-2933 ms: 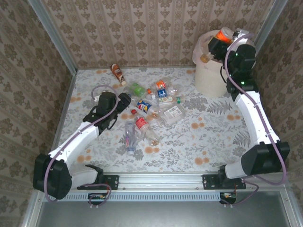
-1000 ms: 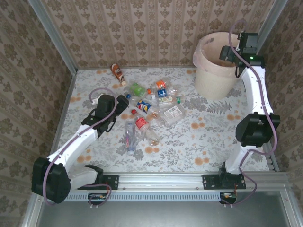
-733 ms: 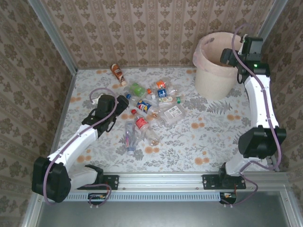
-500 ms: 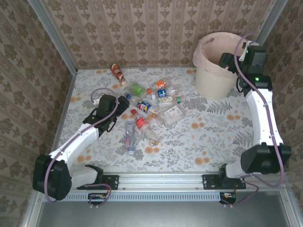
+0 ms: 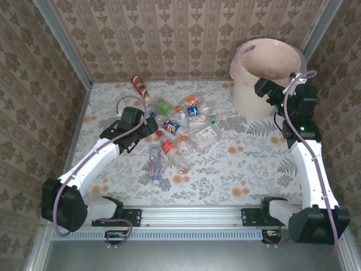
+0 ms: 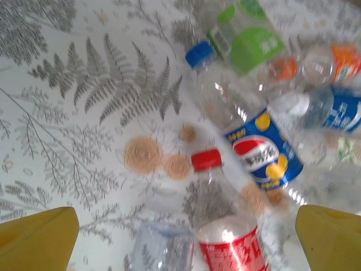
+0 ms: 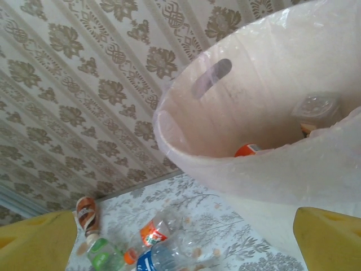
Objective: Put the plastic bottles in the bin
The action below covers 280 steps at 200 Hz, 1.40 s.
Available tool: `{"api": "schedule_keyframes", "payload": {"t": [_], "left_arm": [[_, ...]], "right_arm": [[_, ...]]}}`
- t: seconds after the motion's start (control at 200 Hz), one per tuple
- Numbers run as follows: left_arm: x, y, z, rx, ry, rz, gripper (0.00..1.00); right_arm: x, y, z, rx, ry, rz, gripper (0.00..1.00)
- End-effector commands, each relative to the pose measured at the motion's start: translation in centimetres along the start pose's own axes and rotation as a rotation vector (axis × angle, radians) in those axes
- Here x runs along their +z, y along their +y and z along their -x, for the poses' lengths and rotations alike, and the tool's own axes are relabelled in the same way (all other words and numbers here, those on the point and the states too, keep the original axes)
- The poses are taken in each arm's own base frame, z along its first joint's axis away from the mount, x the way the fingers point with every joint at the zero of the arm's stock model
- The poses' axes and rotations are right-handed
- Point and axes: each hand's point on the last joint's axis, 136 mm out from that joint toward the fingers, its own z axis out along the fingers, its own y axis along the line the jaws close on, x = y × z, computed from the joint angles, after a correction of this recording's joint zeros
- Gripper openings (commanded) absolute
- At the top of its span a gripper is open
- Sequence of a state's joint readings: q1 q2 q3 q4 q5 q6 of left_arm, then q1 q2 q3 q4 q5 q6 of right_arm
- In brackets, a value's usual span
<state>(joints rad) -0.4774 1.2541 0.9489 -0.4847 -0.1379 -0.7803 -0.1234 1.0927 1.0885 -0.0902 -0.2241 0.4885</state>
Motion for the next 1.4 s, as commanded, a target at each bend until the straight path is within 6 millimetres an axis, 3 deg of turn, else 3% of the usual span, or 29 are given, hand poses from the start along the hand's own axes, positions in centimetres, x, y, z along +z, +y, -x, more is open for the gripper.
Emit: {"api": "schedule_keyframes", "payload": {"t": [0.0, 0.105, 0.25, 0.425, 0.62, 0.745, 0.83, 1.03, 1.395], "left_arm": [[0.4, 0.7, -3.3, 0.097, 0.107, 0.062, 1.00], [0.6, 0.5, -5.6, 0.121, 0.143, 0.090, 1.00], [-0.1, 2.1, -8.6, 0.151, 0.183, 0.167, 1.00], [-0.8, 2.4, -14.0, 0.202, 0.266, 0.125, 1.00], [-0.7, 3.5, -17.0, 0.309, 0.300, 0.174, 0.97], [0.4, 3.3, -18.1, 0.337, 0.314, 0.169, 0.86], [0.9, 2.8, -18.6, 0.399, 0.298, 0.165, 0.85], [2.1, 5.2, -19.9, 0.412, 0.303, 0.267, 0.75], [2.3, 5.2, -19.1, 0.336, 0.276, 0.219, 0.48]], "right_arm": [[-1.3, 1.7, 0.4, 0.042, -0.048, 0.091, 1.00], [-1.8, 1.6, -0.5, 0.060, -0.040, 0.099, 1.00], [-2.0, 1.7, -1.5, 0.057, 0.000, 0.107, 1.00], [-1.9, 1.5, -2.1, 0.064, 0.012, 0.108, 1.00], [-1.6, 1.5, -2.1, 0.071, 0.012, 0.110, 1.00], [-1.7, 1.5, -2.0, 0.065, 0.012, 0.109, 1.00], [-1.8, 1.5, -2.0, 0.056, 0.013, 0.102, 1.00], [-1.6, 1.2, -2.2, 0.053, 0.025, 0.084, 1.00], [-1.8, 1.3, -1.8, 0.021, 0.022, 0.072, 1.00]]}}
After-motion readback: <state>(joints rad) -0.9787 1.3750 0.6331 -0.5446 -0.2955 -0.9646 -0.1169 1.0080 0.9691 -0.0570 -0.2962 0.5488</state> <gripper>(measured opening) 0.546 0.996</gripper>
